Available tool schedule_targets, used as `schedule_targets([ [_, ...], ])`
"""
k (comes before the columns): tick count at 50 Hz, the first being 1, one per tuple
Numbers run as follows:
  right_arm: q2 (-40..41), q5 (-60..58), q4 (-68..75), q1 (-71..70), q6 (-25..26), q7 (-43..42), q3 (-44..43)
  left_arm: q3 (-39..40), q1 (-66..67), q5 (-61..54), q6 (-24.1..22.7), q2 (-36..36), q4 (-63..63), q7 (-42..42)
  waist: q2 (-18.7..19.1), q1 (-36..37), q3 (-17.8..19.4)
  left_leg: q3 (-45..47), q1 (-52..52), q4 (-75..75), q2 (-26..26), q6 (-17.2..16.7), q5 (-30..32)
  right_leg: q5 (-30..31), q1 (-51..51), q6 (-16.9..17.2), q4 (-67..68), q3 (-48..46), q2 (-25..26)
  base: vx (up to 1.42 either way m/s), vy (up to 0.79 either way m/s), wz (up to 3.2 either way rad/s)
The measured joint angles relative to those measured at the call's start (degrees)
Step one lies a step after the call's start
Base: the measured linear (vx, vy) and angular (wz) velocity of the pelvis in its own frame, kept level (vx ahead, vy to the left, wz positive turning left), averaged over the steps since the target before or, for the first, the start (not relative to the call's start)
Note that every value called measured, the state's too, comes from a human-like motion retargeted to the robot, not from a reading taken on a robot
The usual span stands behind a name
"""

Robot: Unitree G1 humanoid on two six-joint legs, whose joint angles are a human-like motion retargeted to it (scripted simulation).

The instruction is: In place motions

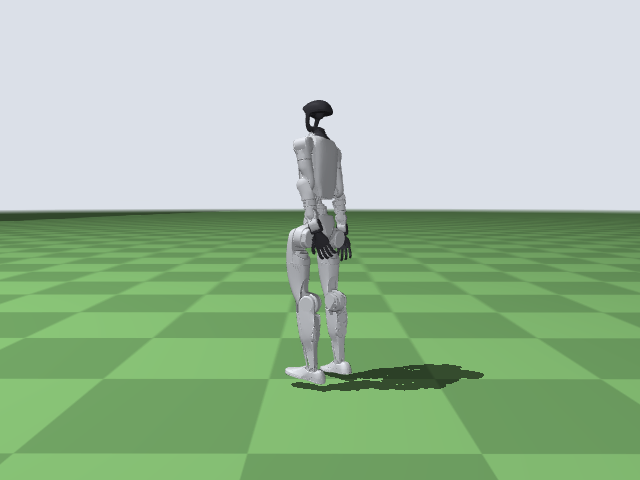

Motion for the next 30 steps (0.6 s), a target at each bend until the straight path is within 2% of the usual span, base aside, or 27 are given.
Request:
schedule_targets([
  [2, 0.19, -2.52, -0.76, -0.3, 0.41, -0.96, 0.67, -2.26, -0.67, 3.48, 2.82, 1.25, -1.18, -1.0, -0.05, -0.48, -0.06, -1.06, -0.07, 0.09, -0.24, 0.06, -0.02, -0.09, 0.14, -0.18, -0.01, -1.2, 0.01, 0.0, 0.0, 0.68],
  [5, 0.8, -4.13, -1.67, -0.88, 1.37, -0.11, 1.63, -5.02, -1.2, 10.18, 5.5, 2.65, -3.08, -1.73, 0.18, -7.0, -0.23, -7.61, 0.16, -0.06, -2.23, 0.5, -0.03, -0.61, 1.25, -1.86, -0.82, -8.25, 0.53, -0.01, 0.0, 1.72],
  [11, 2.12, -8.04, -1.56, -2.38, 3.92, -4.29, 5.28, -7.7, -2.1, 14.45, 3.97, 3.23, -3.13, 1.11, 0.8, -10.11, -0.32, -10.76, -0.09, 0.04, -2.55, 0.55, 0.45, -0.62, 2.68, -1.27, -1.68, -11.5, 0.15, -0.01, 0.0, 0.52],
  [16, 2.09, -9.69, -0.63, -2.95, 2.79, -5.41, 5.82, -7.98, -3.51, 14.28, 3.61, 2.94, 0.33, -3.25, 0.81, -11.08, -0.18, -12.61, 1.03, -0.4, -3.16, 1.04, 0.43, -0.81, 3.63, -0.7, -1.58, -13.4, -0.44, 0.0, -0.01, 0.28],
  [20, 1.76, -2.99, 2.48, -5.79, 2.07, -3.26, 2.72, -6.12, -7.08, 12.21, 2.55, 5.81, 3.94, -4.31, 0.46, -9.19, -0.66, -10.74, 0.39, 0.15, -2.64, 0.77, 0.54, -0.75, 3.29, -0.6, -1.27, -11.72, -0.54, -0.06, -0.06, -0.41],
  [25, 0.06, 17.11, 1.09, -13.99, 1.72, -0.63, -5.61, -1.33, -17.36, 2.97, 3.44, 13.23, 4.5, -4.96, 0.38, -7.96, -3.87, -9.92, -0.55, 0.21, -2.37, 0.65, 0.62, -0.86, 2.47, -0.48, -1.08, -11.3, -0.58, 0.01, -0.06, -0.02],
  [30, -3.25, 28.68, -4.57, -32.01, 5.63, 4.41, -12.97, 1.14, -35.54, -3.33, 5.5, 24.21, 2.31, -5.94, 0.89, -7.81, -6.41, -9.67, -0.16, 0.19, -2.23, 0.77, 0.62, -0.73, 2.44, -0.62, -0.9, -10.87, -0.28, -0.02, -0.07, -0.09],
])
